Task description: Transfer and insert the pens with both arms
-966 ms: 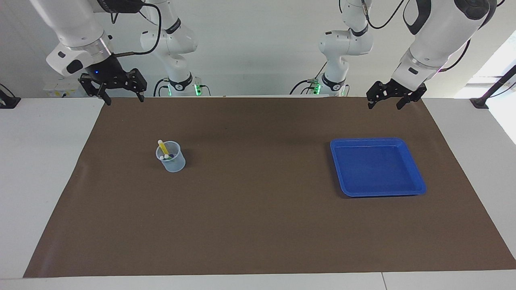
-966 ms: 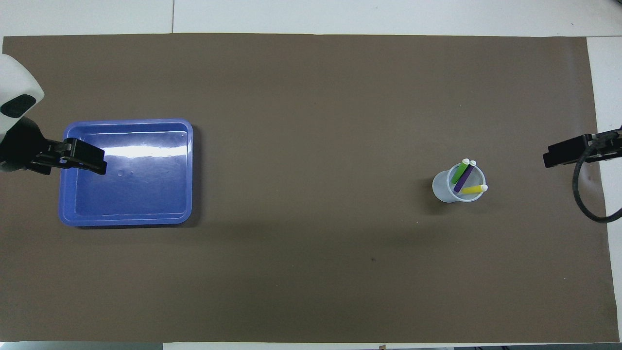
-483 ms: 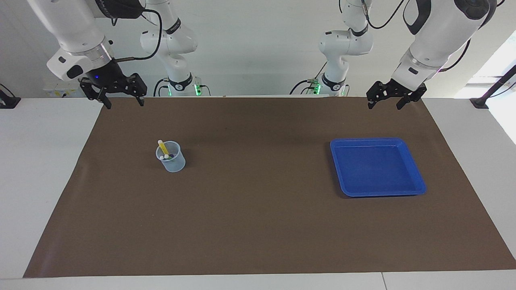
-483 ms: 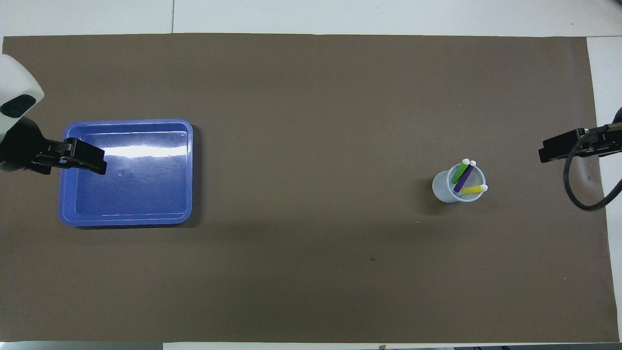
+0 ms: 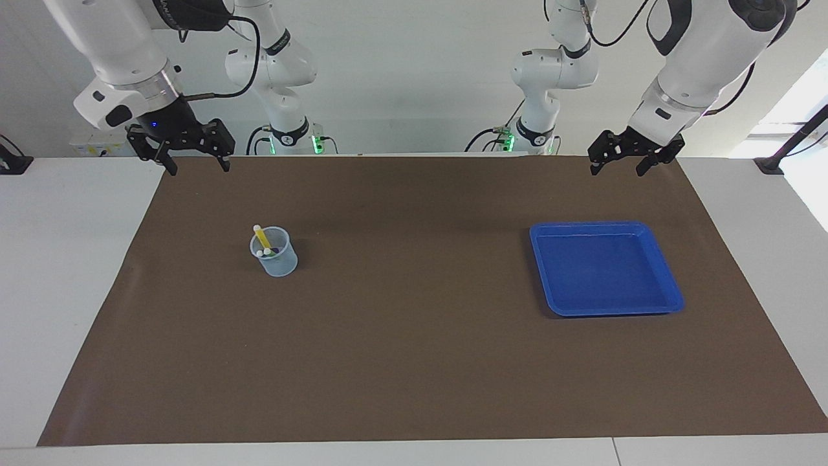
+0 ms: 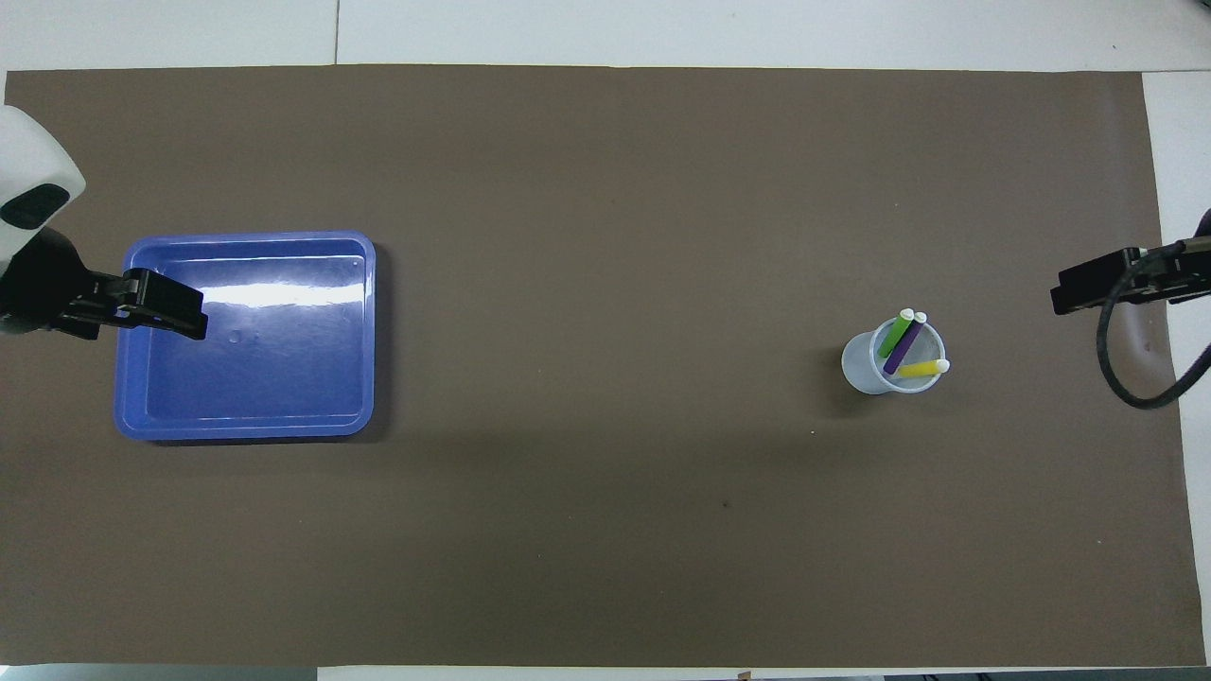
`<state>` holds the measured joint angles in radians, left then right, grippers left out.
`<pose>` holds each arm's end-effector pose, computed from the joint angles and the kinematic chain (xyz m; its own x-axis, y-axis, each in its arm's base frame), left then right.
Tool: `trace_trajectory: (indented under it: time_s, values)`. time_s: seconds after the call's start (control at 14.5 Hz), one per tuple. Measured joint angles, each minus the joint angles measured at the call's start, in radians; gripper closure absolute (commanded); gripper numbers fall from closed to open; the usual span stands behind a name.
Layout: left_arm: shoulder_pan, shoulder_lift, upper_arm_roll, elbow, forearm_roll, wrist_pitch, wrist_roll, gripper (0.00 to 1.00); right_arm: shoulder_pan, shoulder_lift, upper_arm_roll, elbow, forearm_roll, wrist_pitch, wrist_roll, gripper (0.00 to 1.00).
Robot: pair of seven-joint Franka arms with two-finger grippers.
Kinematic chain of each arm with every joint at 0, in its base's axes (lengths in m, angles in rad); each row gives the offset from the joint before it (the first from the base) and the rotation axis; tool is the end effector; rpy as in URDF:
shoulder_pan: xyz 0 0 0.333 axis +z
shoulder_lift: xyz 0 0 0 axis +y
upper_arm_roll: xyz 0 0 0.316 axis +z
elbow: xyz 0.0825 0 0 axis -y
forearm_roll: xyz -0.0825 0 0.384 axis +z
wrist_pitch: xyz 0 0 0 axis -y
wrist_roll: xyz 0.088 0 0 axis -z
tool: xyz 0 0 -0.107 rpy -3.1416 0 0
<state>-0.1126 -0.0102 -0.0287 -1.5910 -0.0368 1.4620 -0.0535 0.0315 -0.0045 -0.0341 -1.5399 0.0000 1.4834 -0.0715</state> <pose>0.5328 -0.0802 0.6119 0.9886 -0.0906 -0.1202 -0.0876 -0.9957 0.0301 0.5442 -0.0015 0.6340 0.9963 0.0689 -0.0518 0.0687 -0.9976 -0.0039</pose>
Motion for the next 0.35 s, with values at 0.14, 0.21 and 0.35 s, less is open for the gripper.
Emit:
trace_trajectory:
  time_s: [0.14,0.21,0.35]
  values:
    - [0.0,0.0,0.0,0.0,0.0,0.0,-0.002,0.0,0.0,0.0,0.003,0.0,0.0,0.0,0.0,0.0]
    - [0.0,0.0,0.0,0.0,0.0,0.0,-0.003,0.0,0.0,0.0,0.003,0.0,0.0,0.0,0.001,0.0]
    - [0.0,-0.001,0.0,0.0,0.0,0.0,-0.005,0.0,0.0,0.0,0.003,0.0,-0.001,0.0,0.001,0.0]
